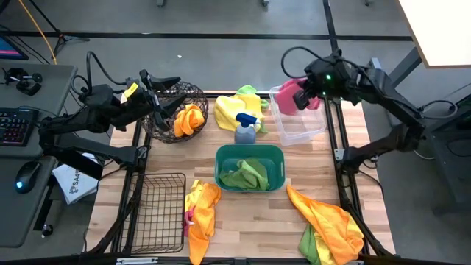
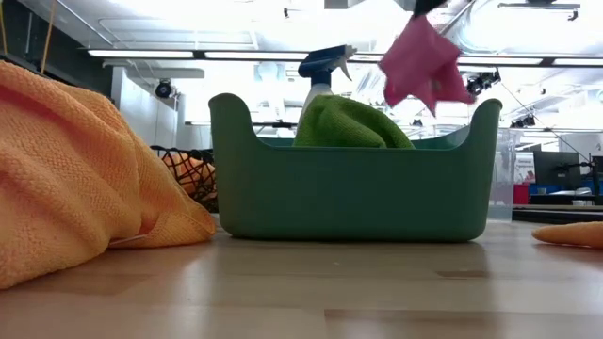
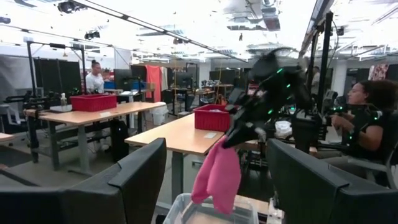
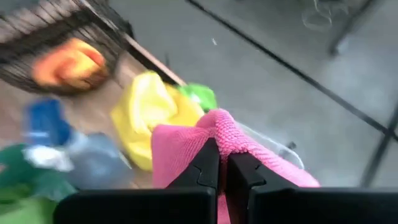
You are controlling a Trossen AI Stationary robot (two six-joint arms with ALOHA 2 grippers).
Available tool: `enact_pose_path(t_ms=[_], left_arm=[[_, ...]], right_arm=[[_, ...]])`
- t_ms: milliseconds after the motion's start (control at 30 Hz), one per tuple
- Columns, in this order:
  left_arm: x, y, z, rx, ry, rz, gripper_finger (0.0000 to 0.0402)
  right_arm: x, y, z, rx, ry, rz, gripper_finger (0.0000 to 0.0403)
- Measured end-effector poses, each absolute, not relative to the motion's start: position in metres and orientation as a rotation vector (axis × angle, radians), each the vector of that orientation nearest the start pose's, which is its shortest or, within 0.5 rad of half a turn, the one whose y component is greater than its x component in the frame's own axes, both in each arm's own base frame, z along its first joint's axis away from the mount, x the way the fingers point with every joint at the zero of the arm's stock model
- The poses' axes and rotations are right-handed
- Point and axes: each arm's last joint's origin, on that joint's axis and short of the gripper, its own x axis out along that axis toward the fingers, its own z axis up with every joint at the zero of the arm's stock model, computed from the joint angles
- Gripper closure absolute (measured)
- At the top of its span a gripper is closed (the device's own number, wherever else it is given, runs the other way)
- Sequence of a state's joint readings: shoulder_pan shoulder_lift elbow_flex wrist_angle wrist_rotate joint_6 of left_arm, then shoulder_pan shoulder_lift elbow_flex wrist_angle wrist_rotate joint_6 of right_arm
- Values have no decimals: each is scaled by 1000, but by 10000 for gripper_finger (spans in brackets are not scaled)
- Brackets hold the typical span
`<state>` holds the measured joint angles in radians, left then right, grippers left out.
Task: Sort microfiber towel by color & place in baskets
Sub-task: Put the pink towel into the transparent bin, then put the orange towel into the circular wire basket
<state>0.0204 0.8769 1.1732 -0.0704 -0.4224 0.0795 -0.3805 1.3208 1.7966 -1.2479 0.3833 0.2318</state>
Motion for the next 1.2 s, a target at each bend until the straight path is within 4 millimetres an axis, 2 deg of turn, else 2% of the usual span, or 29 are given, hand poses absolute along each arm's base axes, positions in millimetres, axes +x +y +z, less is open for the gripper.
enact_pose_path(t_ms=[133,267,367,467,633,767,867,967,1200], left_arm=[[160,15,456,32,-205,451,138],[160,15,456,32,-206,451,138],[159,15,456,31,-205,459,138],[159,15,456,31,-205,460,138],[159,15,456,31,-205,461,138],[159,15,456,31,-205,462,138],[159,15,456,31,-205,462,138],[159,15,456,31,-205,462,138],[159,15,456,30,-205,462,138]], right_arm=[[186,-112,424,291,751,-835,403],[184,-126,382,356,705,-821,403],[181,-135,351,432,679,-873,403],[179,-141,322,534,681,-918,403],[184,-141,288,675,707,-840,403],[184,-140,280,708,730,-832,401],[182,-139,283,694,759,-839,381],[181,-138,290,668,787,-831,331],[174,-133,315,646,854,-823,171]])
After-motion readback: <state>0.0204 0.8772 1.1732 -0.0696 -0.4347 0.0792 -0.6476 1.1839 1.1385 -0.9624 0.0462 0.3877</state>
